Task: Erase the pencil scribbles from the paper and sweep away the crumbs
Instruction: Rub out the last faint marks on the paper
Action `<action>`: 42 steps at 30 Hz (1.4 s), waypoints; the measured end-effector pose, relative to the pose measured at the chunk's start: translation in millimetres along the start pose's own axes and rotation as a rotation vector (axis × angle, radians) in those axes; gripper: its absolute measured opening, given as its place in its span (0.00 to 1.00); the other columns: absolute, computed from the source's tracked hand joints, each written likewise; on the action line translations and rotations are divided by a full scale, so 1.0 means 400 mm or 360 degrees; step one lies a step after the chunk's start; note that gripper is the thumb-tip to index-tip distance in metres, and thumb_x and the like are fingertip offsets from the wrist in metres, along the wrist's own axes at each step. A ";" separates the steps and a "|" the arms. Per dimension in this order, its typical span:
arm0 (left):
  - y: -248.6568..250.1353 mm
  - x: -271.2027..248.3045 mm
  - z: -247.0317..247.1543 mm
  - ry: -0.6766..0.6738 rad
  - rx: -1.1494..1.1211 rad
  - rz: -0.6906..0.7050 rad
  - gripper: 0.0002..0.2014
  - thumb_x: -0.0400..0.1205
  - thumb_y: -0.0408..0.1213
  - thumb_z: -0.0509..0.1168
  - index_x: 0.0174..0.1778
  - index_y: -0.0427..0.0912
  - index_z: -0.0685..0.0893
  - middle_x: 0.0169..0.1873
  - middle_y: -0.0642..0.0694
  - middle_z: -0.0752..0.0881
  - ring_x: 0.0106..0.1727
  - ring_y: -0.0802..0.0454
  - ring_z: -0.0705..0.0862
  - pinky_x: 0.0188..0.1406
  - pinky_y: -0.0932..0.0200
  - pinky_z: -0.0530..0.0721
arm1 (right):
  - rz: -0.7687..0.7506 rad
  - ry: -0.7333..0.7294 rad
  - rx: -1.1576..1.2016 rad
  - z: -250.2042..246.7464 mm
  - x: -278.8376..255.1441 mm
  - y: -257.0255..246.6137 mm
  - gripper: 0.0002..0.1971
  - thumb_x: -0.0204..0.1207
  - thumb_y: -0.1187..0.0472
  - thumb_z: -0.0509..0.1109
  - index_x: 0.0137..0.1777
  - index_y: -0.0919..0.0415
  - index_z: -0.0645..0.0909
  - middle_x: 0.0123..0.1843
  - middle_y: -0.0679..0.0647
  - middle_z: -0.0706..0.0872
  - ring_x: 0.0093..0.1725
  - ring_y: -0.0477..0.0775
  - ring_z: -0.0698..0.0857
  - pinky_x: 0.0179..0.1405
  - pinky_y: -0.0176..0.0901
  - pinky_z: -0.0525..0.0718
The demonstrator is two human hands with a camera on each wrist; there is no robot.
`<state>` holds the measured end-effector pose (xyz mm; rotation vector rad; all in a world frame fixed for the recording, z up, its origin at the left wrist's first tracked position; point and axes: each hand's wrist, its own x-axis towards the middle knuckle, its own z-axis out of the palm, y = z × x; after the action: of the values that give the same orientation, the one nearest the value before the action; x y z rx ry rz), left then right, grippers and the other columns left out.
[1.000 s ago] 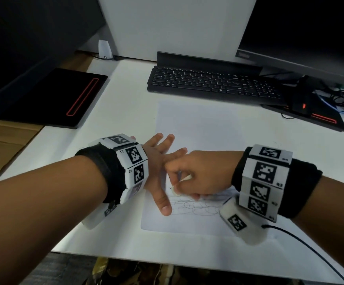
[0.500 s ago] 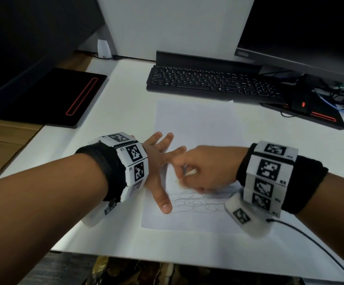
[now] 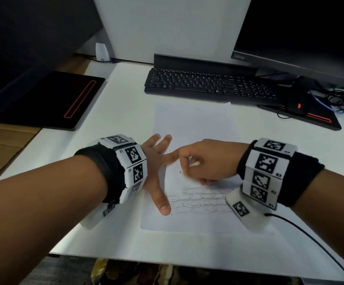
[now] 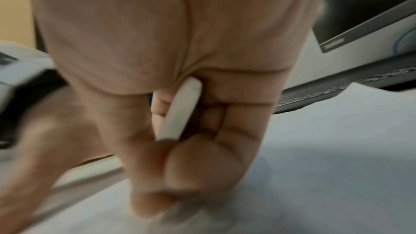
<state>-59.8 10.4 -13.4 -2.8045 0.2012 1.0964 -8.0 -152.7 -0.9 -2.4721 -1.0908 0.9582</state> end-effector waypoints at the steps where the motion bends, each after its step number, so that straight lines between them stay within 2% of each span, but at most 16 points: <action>1: 0.002 -0.001 -0.001 0.0005 0.0007 -0.0002 0.69 0.58 0.73 0.75 0.79 0.67 0.26 0.80 0.51 0.22 0.81 0.44 0.24 0.79 0.30 0.40 | -0.0044 -0.0059 -0.0058 0.014 -0.003 -0.006 0.04 0.81 0.57 0.67 0.45 0.52 0.78 0.30 0.49 0.88 0.29 0.46 0.86 0.43 0.44 0.88; 4: 0.005 0.002 -0.001 0.0015 0.0017 -0.0010 0.70 0.58 0.73 0.75 0.79 0.65 0.25 0.80 0.51 0.22 0.82 0.44 0.24 0.79 0.31 0.39 | -0.0064 -0.0165 -0.0061 0.025 -0.017 -0.008 0.03 0.82 0.56 0.67 0.46 0.51 0.79 0.32 0.49 0.89 0.29 0.46 0.86 0.41 0.40 0.86; 7: 0.001 0.000 0.000 0.0010 -0.0003 -0.0009 0.70 0.58 0.73 0.74 0.78 0.66 0.23 0.80 0.52 0.22 0.82 0.45 0.25 0.79 0.30 0.40 | 0.0041 -0.0003 0.0040 -0.008 -0.010 0.014 0.04 0.81 0.57 0.68 0.44 0.53 0.79 0.35 0.55 0.90 0.30 0.48 0.86 0.41 0.44 0.87; 9: 0.001 0.000 0.000 0.0011 0.0002 -0.0010 0.70 0.58 0.73 0.75 0.78 0.66 0.24 0.80 0.52 0.22 0.82 0.45 0.24 0.79 0.31 0.40 | -0.0016 -0.0033 -0.0054 0.006 -0.009 0.010 0.04 0.80 0.56 0.67 0.43 0.49 0.77 0.37 0.51 0.91 0.37 0.46 0.88 0.47 0.45 0.86; 12: 0.003 0.004 0.001 0.0017 0.0022 -0.0017 0.71 0.58 0.73 0.75 0.79 0.65 0.24 0.80 0.52 0.22 0.82 0.45 0.25 0.79 0.31 0.40 | -0.0087 -0.0142 -0.0121 0.028 -0.021 -0.005 0.04 0.80 0.55 0.68 0.43 0.49 0.78 0.32 0.48 0.89 0.34 0.44 0.86 0.45 0.39 0.84; 16: 0.003 0.001 0.000 0.0024 0.0010 -0.0014 0.71 0.58 0.74 0.74 0.78 0.65 0.24 0.80 0.52 0.22 0.82 0.45 0.25 0.79 0.30 0.41 | 0.0037 0.0034 -0.0053 -0.011 -0.015 0.020 0.04 0.80 0.56 0.68 0.44 0.51 0.79 0.33 0.49 0.89 0.36 0.49 0.89 0.49 0.48 0.88; 18: 0.003 0.001 -0.002 0.0021 0.0009 -0.0018 0.71 0.58 0.73 0.75 0.79 0.65 0.24 0.80 0.51 0.22 0.82 0.45 0.25 0.79 0.31 0.41 | -0.0054 -0.0024 -0.0137 0.012 -0.018 0.008 0.05 0.80 0.56 0.68 0.43 0.48 0.77 0.31 0.45 0.88 0.39 0.44 0.88 0.50 0.44 0.85; 21: 0.006 0.005 -0.002 0.0012 0.0012 -0.0023 0.71 0.58 0.73 0.75 0.79 0.66 0.24 0.80 0.51 0.22 0.82 0.45 0.25 0.79 0.30 0.40 | -0.0077 -0.0126 -0.0149 0.023 -0.027 -0.001 0.03 0.80 0.55 0.68 0.45 0.49 0.79 0.32 0.46 0.88 0.31 0.39 0.85 0.42 0.35 0.81; 25: 0.007 -0.001 -0.002 0.0029 -0.0002 -0.0022 0.70 0.59 0.73 0.75 0.79 0.65 0.25 0.81 0.51 0.22 0.82 0.44 0.25 0.79 0.30 0.41 | 0.0016 0.0016 -0.0159 -0.011 -0.018 0.018 0.03 0.80 0.55 0.68 0.46 0.51 0.80 0.32 0.43 0.89 0.31 0.40 0.86 0.46 0.42 0.86; 27: 0.007 0.000 -0.002 0.0033 0.0010 -0.0021 0.70 0.59 0.73 0.75 0.79 0.65 0.25 0.81 0.50 0.23 0.82 0.44 0.26 0.79 0.31 0.41 | -0.0074 -0.0073 -0.0206 0.016 -0.022 0.007 0.04 0.80 0.55 0.68 0.44 0.49 0.78 0.30 0.40 0.87 0.31 0.37 0.84 0.43 0.37 0.82; 29: 0.007 0.004 -0.001 0.0029 0.0015 -0.0016 0.71 0.58 0.73 0.75 0.79 0.65 0.24 0.80 0.51 0.22 0.82 0.44 0.25 0.79 0.31 0.41 | -0.0073 -0.0152 -0.0149 0.023 -0.028 0.009 0.03 0.80 0.56 0.68 0.44 0.51 0.79 0.33 0.47 0.90 0.31 0.42 0.85 0.40 0.35 0.81; 31: 0.006 0.004 -0.002 0.0028 -0.0002 -0.0016 0.71 0.58 0.73 0.75 0.78 0.65 0.24 0.80 0.51 0.22 0.82 0.45 0.25 0.79 0.30 0.41 | 0.0024 -0.0044 -0.0090 -0.005 -0.023 0.027 0.04 0.80 0.57 0.69 0.44 0.54 0.80 0.34 0.52 0.91 0.30 0.47 0.87 0.38 0.37 0.82; 33: 0.006 0.001 -0.002 0.0029 -0.0017 -0.0014 0.70 0.58 0.73 0.75 0.78 0.65 0.24 0.80 0.51 0.22 0.82 0.45 0.25 0.79 0.31 0.40 | 0.0054 0.0028 -0.0079 -0.017 -0.023 0.035 0.04 0.80 0.57 0.68 0.44 0.54 0.80 0.35 0.51 0.91 0.32 0.49 0.88 0.40 0.41 0.85; 36: 0.004 0.002 -0.002 0.0023 -0.0028 -0.0006 0.70 0.59 0.72 0.75 0.79 0.66 0.25 0.80 0.51 0.22 0.82 0.45 0.25 0.79 0.31 0.40 | -0.0070 -0.0095 -0.0140 0.019 -0.033 0.028 0.03 0.80 0.56 0.68 0.44 0.52 0.79 0.34 0.49 0.91 0.35 0.50 0.89 0.45 0.44 0.87; 40: 0.004 0.001 -0.001 0.0027 -0.0030 -0.0008 0.70 0.58 0.73 0.75 0.78 0.66 0.24 0.80 0.52 0.22 0.82 0.45 0.25 0.79 0.31 0.40 | 0.0064 0.0038 -0.0024 -0.011 -0.037 0.053 0.04 0.80 0.58 0.68 0.43 0.53 0.79 0.34 0.52 0.90 0.27 0.47 0.85 0.41 0.45 0.87; 42: 0.006 0.000 -0.001 0.0027 -0.0018 -0.0011 0.70 0.58 0.73 0.75 0.78 0.66 0.24 0.80 0.51 0.22 0.82 0.45 0.25 0.79 0.30 0.41 | 0.0035 0.0044 -0.0065 -0.006 -0.038 0.051 0.04 0.80 0.57 0.68 0.44 0.52 0.79 0.33 0.50 0.90 0.30 0.48 0.87 0.44 0.46 0.87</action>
<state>-60.0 8.1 -13.3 -2.8231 0.1875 1.0759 -2.6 -177.5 -1.9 -2.5272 -1.0869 0.9140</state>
